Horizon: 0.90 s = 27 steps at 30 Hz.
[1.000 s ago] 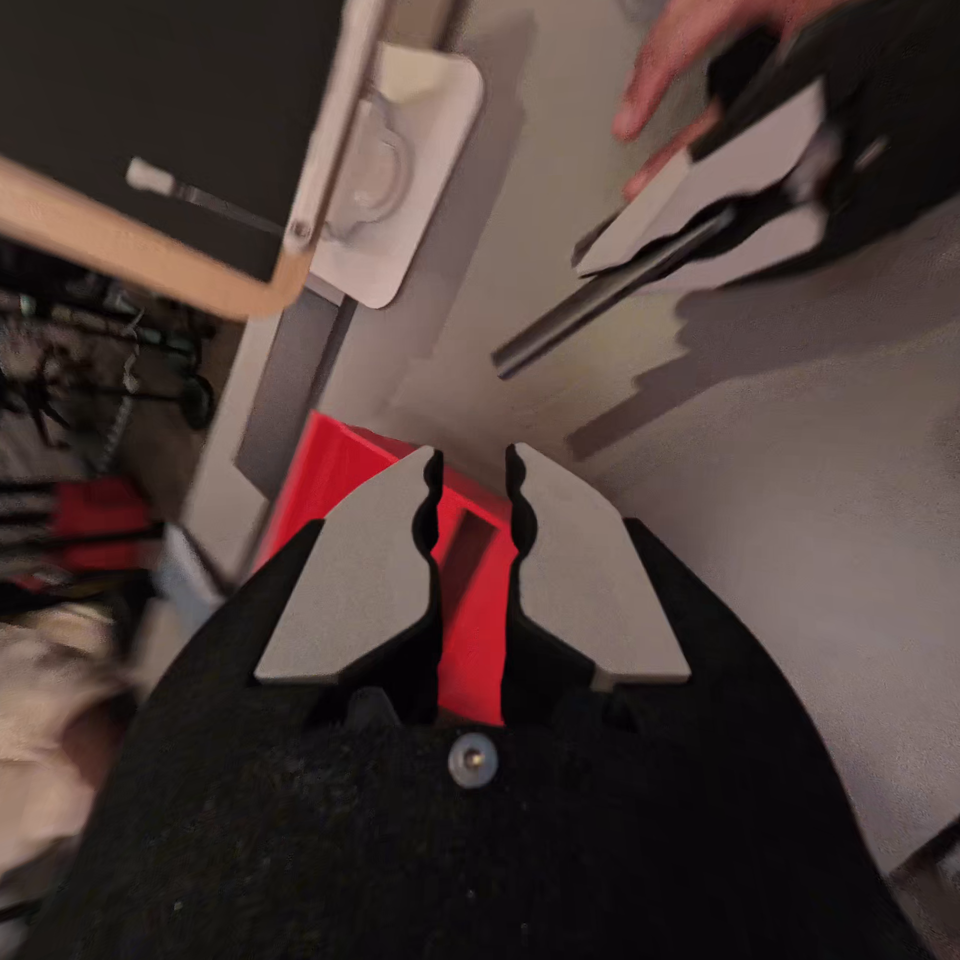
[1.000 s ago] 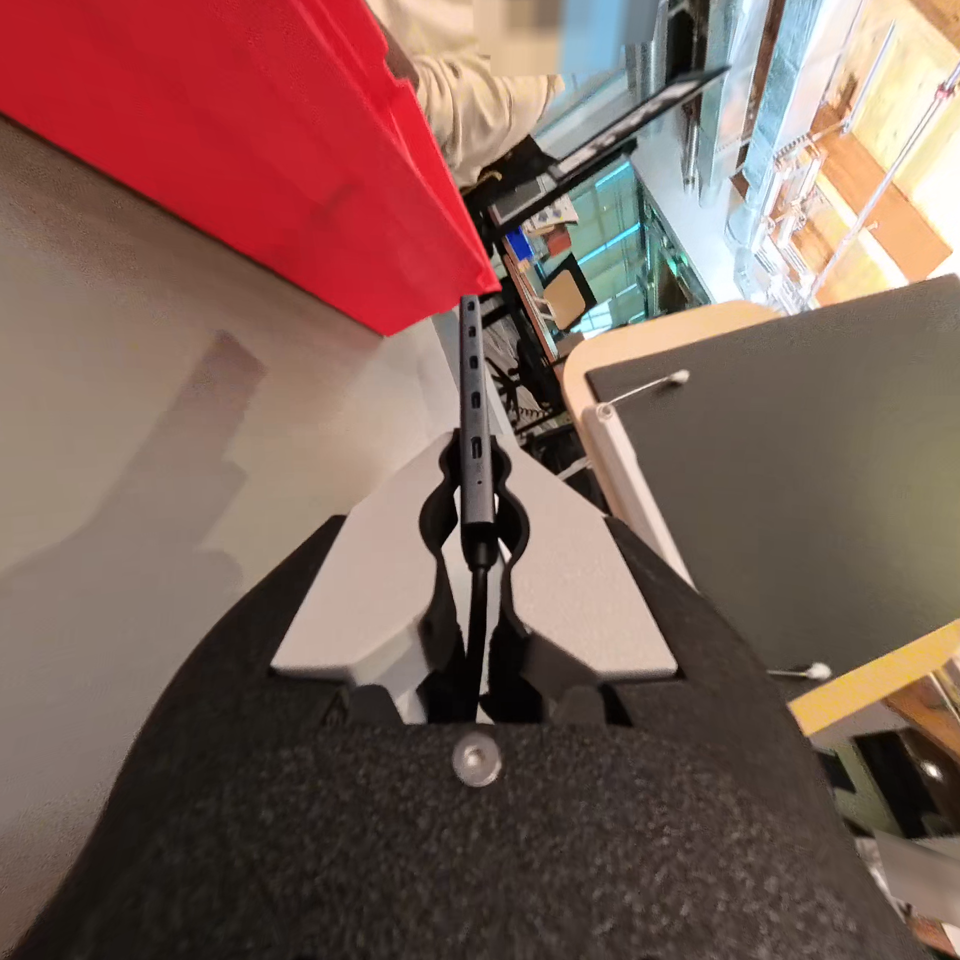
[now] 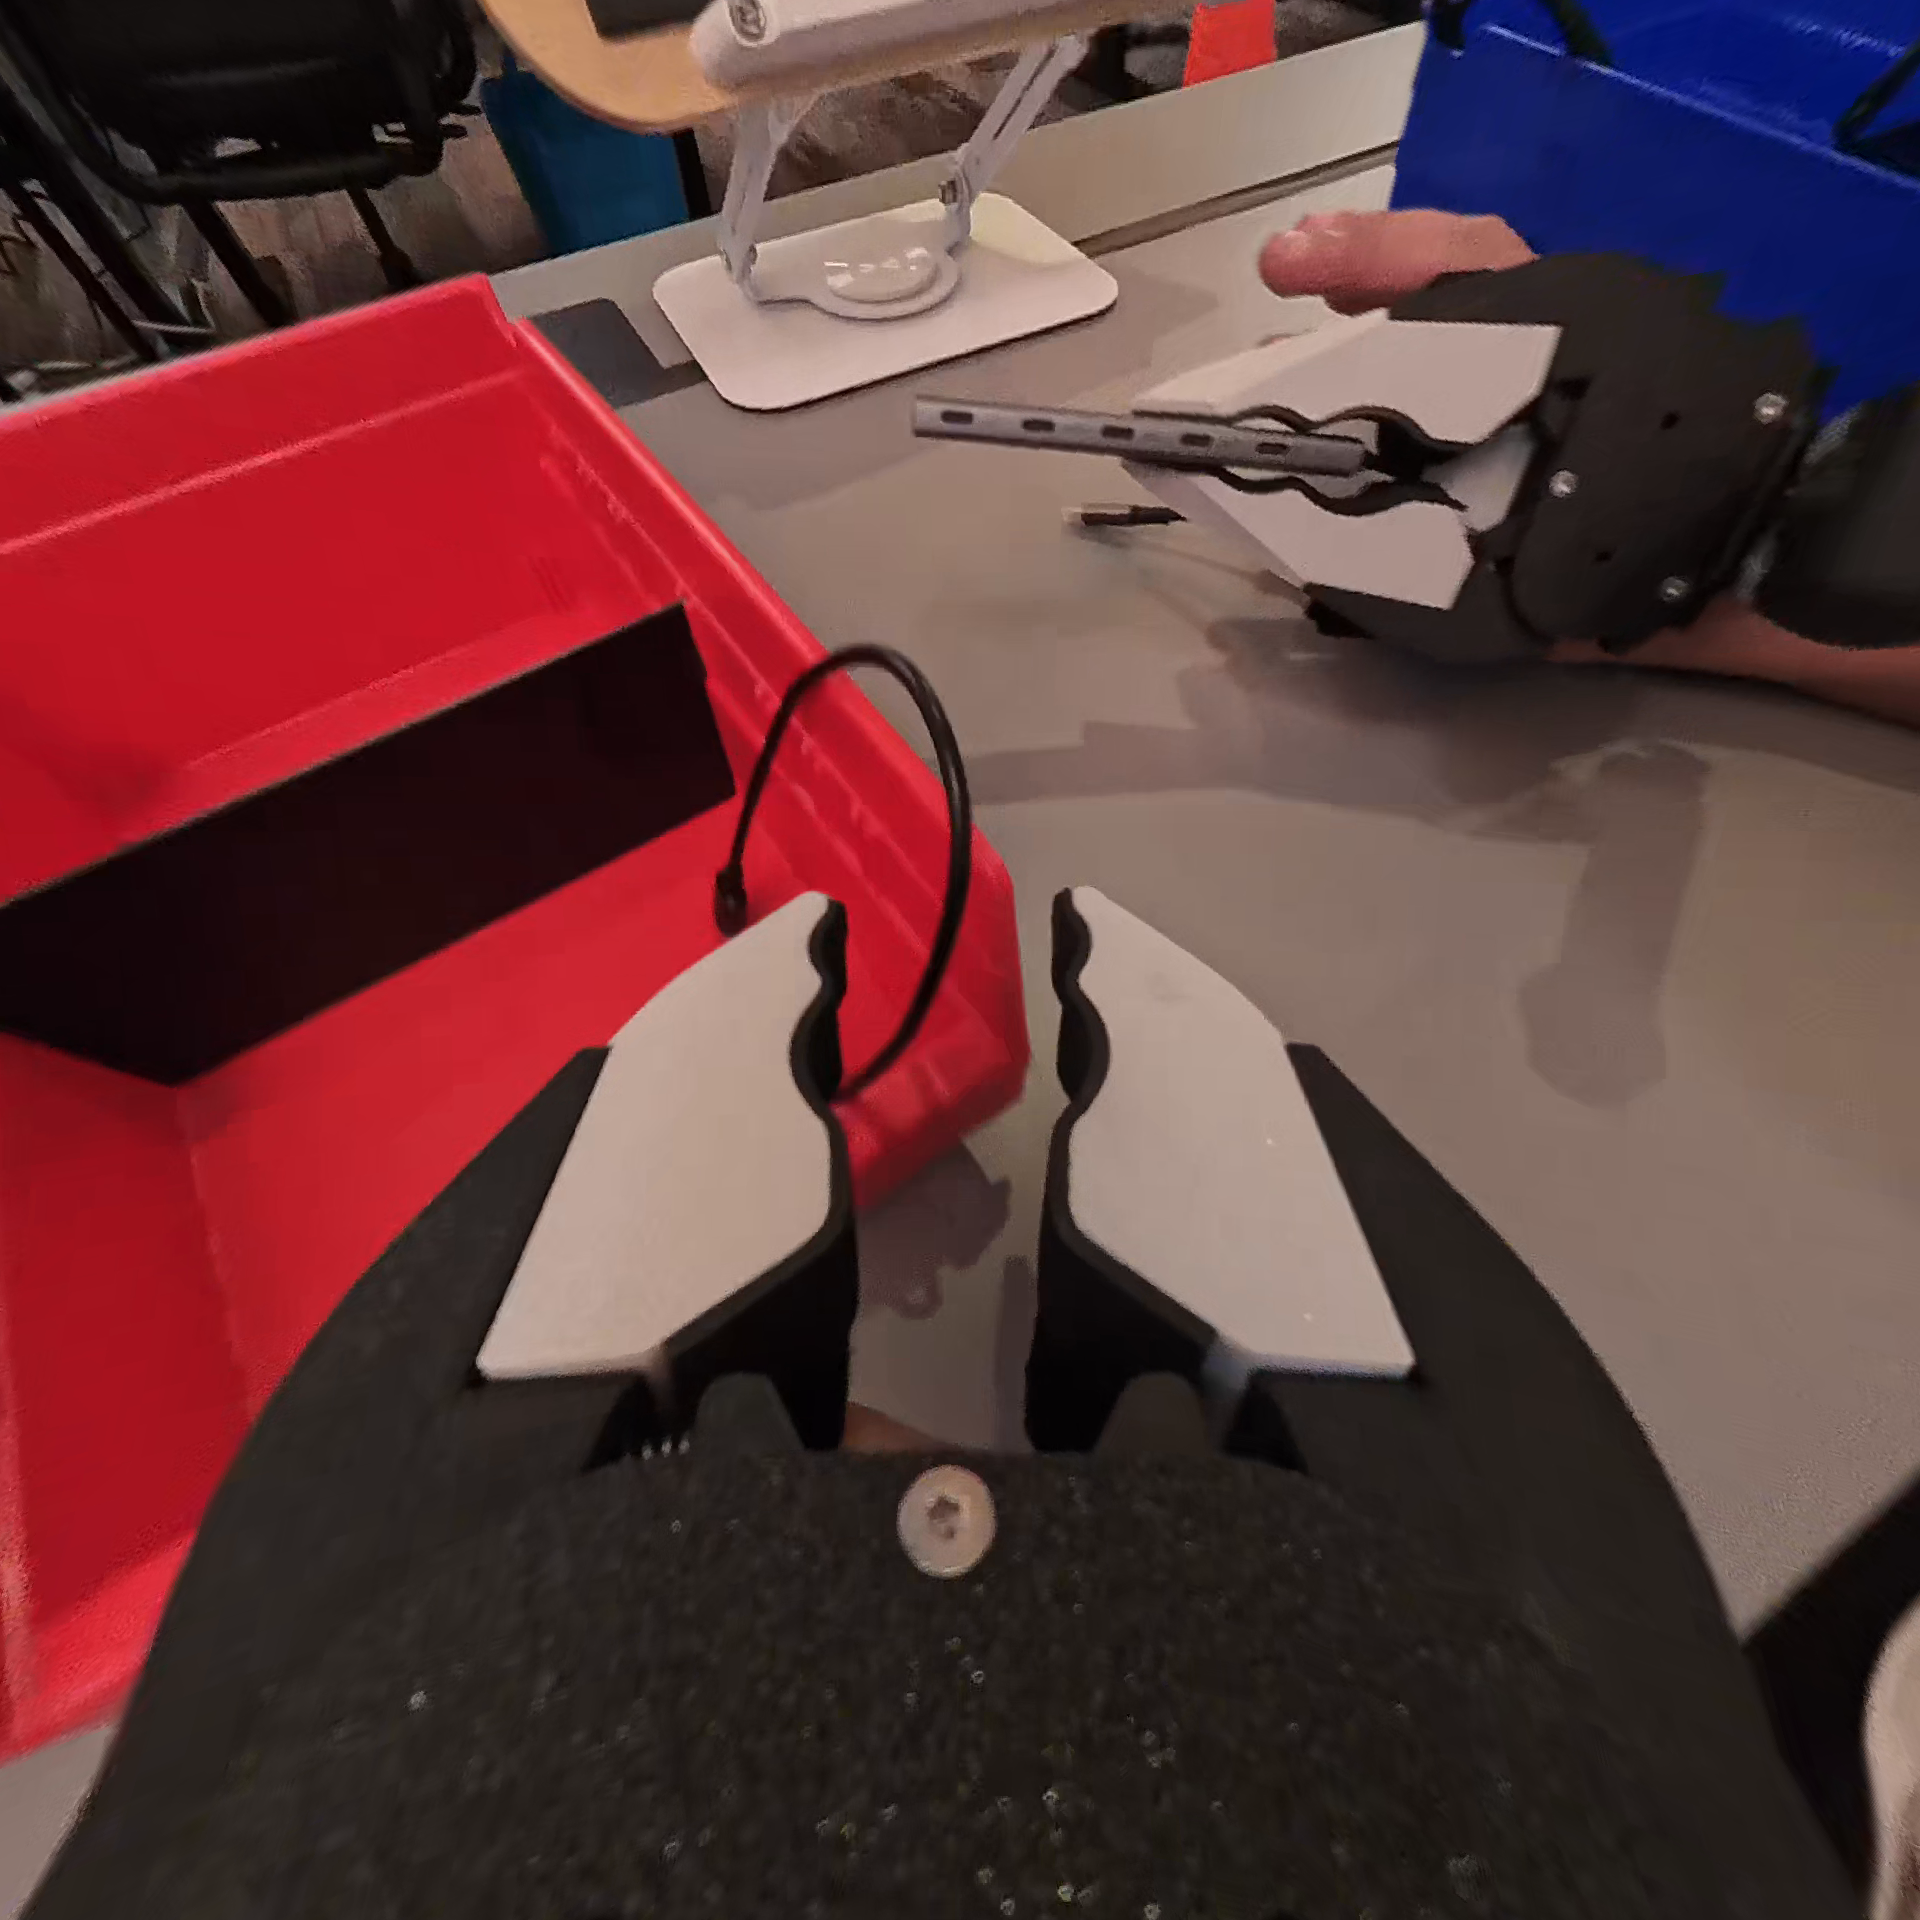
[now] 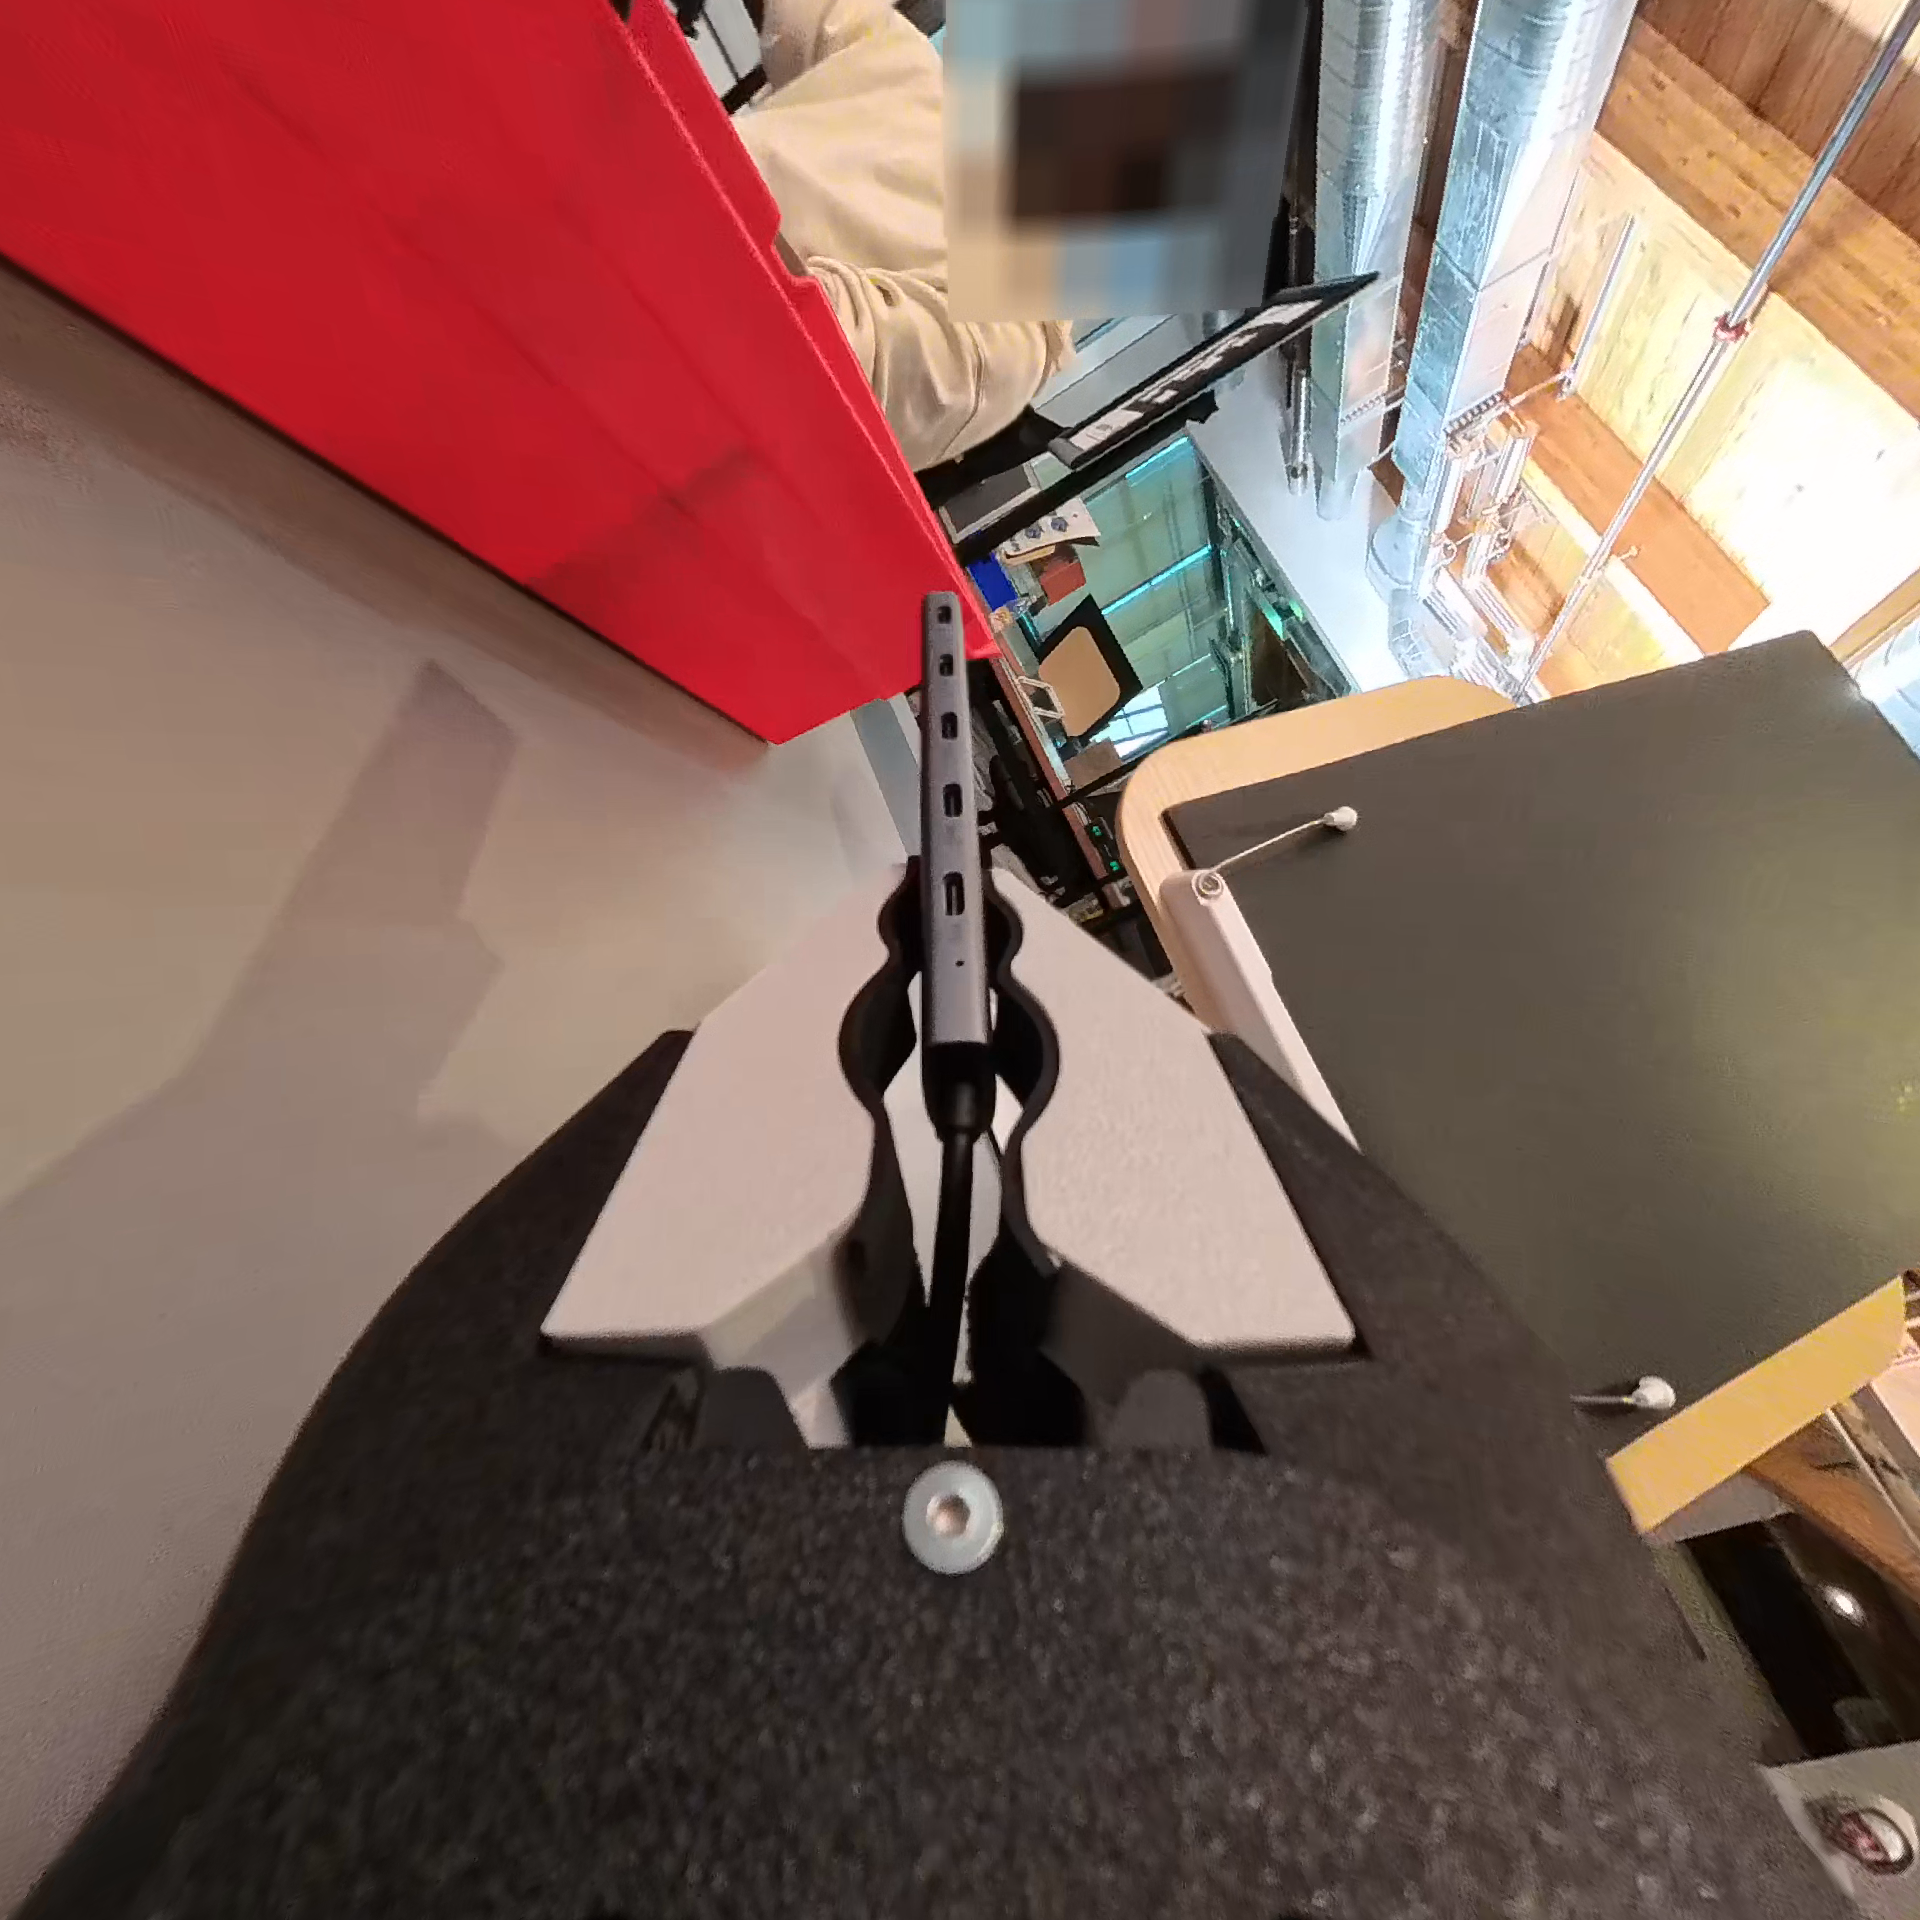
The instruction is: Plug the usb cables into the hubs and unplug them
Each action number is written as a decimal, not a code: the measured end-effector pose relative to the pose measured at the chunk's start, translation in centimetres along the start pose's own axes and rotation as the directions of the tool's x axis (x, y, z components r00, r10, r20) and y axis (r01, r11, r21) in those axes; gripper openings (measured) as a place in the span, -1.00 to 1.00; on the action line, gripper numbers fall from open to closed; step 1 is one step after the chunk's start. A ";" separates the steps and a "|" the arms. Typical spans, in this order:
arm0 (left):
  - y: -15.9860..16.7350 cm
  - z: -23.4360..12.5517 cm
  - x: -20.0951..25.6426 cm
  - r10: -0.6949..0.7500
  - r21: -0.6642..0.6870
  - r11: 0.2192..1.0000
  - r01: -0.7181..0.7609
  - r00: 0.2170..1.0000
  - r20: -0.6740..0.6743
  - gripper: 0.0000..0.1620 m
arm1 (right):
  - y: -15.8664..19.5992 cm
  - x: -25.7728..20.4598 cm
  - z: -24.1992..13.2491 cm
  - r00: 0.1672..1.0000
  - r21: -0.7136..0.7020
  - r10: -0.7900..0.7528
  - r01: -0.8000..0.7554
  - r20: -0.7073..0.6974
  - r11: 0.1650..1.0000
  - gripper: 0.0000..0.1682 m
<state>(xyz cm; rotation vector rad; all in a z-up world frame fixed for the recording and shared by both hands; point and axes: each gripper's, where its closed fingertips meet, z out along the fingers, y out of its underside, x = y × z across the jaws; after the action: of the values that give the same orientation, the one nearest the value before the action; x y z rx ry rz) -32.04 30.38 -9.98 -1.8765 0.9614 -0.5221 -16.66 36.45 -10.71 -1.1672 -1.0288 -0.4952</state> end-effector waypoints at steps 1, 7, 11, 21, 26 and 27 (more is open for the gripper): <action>-0.2 0.6 -0.2 -0.005 0.002 1.000 0.004 1.000 0.010 -0.61 | 0.0 0.1 0.0 1.000 0.000 0.010 -0.010 -0.003 1.000 -0.93; -0.3 0.7 0.2 0.023 0.056 0.998 -0.029 0.995 0.102 -0.88 | -0.1 0.6 -0.1 0.999 0.018 0.040 -0.040 -0.016 0.999 -0.94; -0.2 -1.0 -0.8 0.076 0.050 0.995 -0.090 0.971 0.225 -0.92 | 0.0 0.6 -0.1 0.999 0.017 0.044 -0.044 -0.015 0.999 -0.93; 0.5 -1.8 -0.9 -0.047 0.097 0.995 0.028 0.978 0.201 -0.92 | -0.1 0.3 -0.1 1.000 0.021 0.016 -0.016 -0.010 1.000 -0.93; 0.8 -2.4 -1.2 -0.010 0.094 0.996 -0.012 0.975 0.223 -0.93 | 0.0 -0.4 0.0 1.000 0.011 0.012 -0.012 0.021 1.000 -0.93; 0.9 -2.5 -1.3 -0.004 0.095 0.995 -0.017 0.974 0.227 -0.93 | 0.0 -0.4 0.0 1.000 0.012 0.008 -0.009 0.023 1.000 -0.93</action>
<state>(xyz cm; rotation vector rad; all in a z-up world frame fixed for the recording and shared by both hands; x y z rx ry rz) -34.89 29.79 -9.56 -1.8009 0.7776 -0.3350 -16.90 36.38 -11.07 -1.1688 -1.0451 -0.4693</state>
